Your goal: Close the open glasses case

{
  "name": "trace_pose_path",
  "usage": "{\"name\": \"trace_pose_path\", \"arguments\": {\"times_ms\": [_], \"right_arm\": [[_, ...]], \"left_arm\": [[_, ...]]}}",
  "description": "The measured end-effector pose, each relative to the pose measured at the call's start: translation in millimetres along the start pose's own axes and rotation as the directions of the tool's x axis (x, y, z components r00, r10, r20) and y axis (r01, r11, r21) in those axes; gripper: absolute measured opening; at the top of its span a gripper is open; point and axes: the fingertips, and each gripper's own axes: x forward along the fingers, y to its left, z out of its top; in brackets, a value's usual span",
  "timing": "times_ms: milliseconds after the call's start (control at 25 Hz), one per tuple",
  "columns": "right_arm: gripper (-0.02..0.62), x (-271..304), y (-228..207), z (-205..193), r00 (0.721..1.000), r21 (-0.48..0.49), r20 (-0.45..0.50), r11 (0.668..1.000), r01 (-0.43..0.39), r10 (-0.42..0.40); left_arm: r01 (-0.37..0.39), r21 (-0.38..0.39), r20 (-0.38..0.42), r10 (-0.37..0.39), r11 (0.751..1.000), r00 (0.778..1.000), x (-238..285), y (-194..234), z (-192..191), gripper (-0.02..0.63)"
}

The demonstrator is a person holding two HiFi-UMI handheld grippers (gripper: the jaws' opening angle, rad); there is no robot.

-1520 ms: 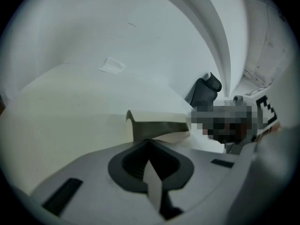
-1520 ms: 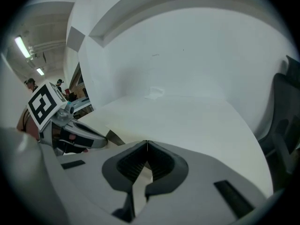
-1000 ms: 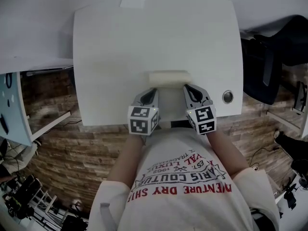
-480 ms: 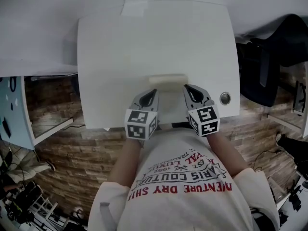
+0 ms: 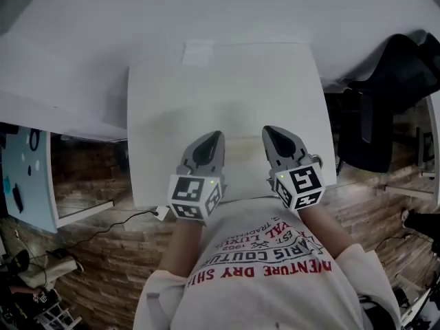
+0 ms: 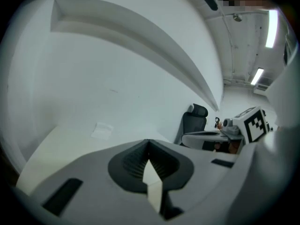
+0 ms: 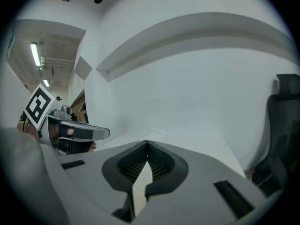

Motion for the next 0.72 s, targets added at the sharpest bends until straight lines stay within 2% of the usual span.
{"name": "trace_pose_path", "arguments": {"times_ms": [120, 240, 440, 720], "right_arm": [[0.011, -6, 0, 22, 0.998, -0.011, 0.062, 1.0, 0.009, -0.008], [0.011, -7, 1, 29, 0.997, -0.035, 0.076, 0.999, 0.001, 0.002], [0.011, -7, 0, 17, 0.999, -0.024, 0.047, 1.0, -0.004, 0.005], [0.011, -9, -4, 17, 0.999, -0.022, 0.044, 1.0, 0.002, -0.001]], "left_arm": [[-0.001, 0.015, 0.061, 0.0, 1.0, 0.998, -7, -4, 24, 0.003], [-0.005, 0.027, 0.09, 0.003, 1.0, 0.996, -8, -4, 33, 0.003], [-0.016, 0.019, 0.075, 0.014, 1.0, 0.997, -4, -1, 27, 0.003], [-0.024, 0.083, 0.065, 0.019, 0.996, 0.998, 1, -6, 29, 0.003]]}}
